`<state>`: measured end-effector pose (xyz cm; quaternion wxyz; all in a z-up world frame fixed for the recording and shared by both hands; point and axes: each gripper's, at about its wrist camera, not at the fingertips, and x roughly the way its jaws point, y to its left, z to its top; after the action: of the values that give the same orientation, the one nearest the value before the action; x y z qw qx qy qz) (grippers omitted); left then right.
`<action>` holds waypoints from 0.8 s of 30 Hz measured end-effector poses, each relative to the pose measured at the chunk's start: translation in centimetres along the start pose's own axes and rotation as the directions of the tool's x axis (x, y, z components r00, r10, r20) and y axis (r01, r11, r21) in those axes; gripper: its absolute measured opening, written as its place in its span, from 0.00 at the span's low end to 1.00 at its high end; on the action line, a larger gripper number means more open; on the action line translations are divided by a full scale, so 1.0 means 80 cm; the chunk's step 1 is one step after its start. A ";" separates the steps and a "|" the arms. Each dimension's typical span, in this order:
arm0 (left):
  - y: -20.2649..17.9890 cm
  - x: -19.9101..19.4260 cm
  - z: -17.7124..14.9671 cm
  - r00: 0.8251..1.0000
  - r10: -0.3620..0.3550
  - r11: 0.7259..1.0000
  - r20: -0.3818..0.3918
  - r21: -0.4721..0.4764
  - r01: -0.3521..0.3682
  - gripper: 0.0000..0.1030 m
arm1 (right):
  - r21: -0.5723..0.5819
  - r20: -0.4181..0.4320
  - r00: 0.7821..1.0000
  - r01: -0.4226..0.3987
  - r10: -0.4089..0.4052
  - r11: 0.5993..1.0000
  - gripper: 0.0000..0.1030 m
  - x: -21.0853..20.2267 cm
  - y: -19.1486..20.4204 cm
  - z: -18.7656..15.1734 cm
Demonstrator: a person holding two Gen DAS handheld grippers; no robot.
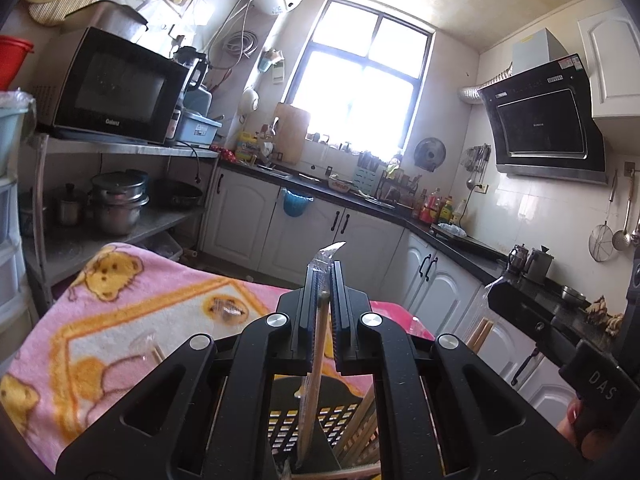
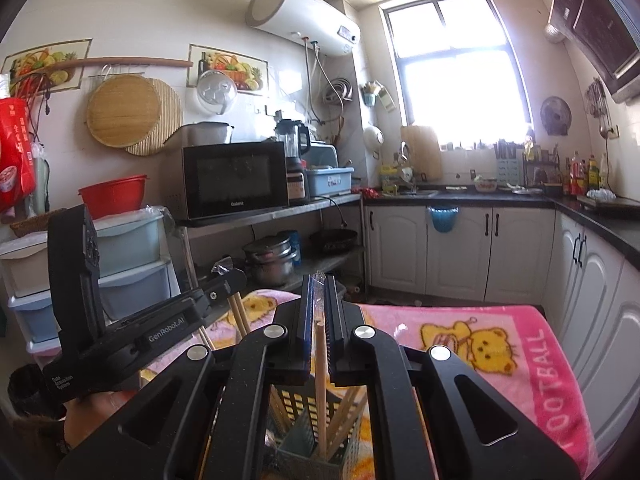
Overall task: Organize utensils
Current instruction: 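Lower the held chopsticks into the basket with both grippers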
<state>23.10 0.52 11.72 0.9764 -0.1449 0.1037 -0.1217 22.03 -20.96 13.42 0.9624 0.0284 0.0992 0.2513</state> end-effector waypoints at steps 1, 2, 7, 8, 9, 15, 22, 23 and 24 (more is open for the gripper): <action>0.000 0.000 -0.002 1.000 0.000 1.000 -0.002 -0.001 0.000 0.03 | 0.002 -0.004 1.000 0.001 -0.001 1.000 0.06 0.000 0.000 -0.002; 0.001 0.000 -0.004 1.000 0.001 1.000 -0.003 -0.004 -0.001 0.03 | 0.006 -0.011 1.000 0.003 -0.003 1.000 0.06 0.001 -0.001 -0.005; 0.004 -0.004 -0.010 1.000 -0.005 1.000 -0.014 -0.021 0.004 0.03 | 0.024 -0.033 0.999 0.009 -0.008 1.000 0.06 -0.002 -0.005 -0.016; 0.005 -0.005 -0.010 1.000 -0.006 1.000 -0.017 -0.022 0.006 0.03 | 0.026 -0.036 0.999 0.009 -0.009 1.000 0.06 -0.002 -0.005 -0.017; 0.005 -0.006 -0.011 1.000 -0.004 1.000 -0.018 -0.021 0.003 0.03 | 0.026 -0.040 0.999 0.010 -0.009 1.000 0.06 -0.003 -0.006 -0.020; 0.005 -0.011 -0.013 0.999 -0.008 1.000 -0.038 -0.023 0.008 0.03 | 0.043 -0.068 0.998 0.017 -0.014 0.999 0.06 -0.009 -0.010 -0.031; 0.001 -0.022 -0.015 0.998 -0.006 1.000 -0.065 -0.014 0.005 0.11 | 0.064 -0.096 0.995 0.021 -0.015 0.998 0.06 -0.016 -0.015 -0.040; 0.000 -0.023 -0.016 0.997 -0.002 1.000 -0.072 -0.011 0.001 0.12 | 0.066 -0.099 0.995 0.021 -0.015 0.998 0.08 -0.017 -0.016 -0.042; 0.000 -0.024 -0.016 0.997 0.000 1.000 -0.076 -0.011 -0.001 0.12 | 0.068 -0.103 0.995 0.022 -0.015 0.997 0.10 -0.019 -0.017 -0.043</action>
<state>20.96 0.71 10.82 0.9710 -0.1455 0.1414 -0.1263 20.67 -22.84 10.18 0.9568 0.0476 0.1571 0.2401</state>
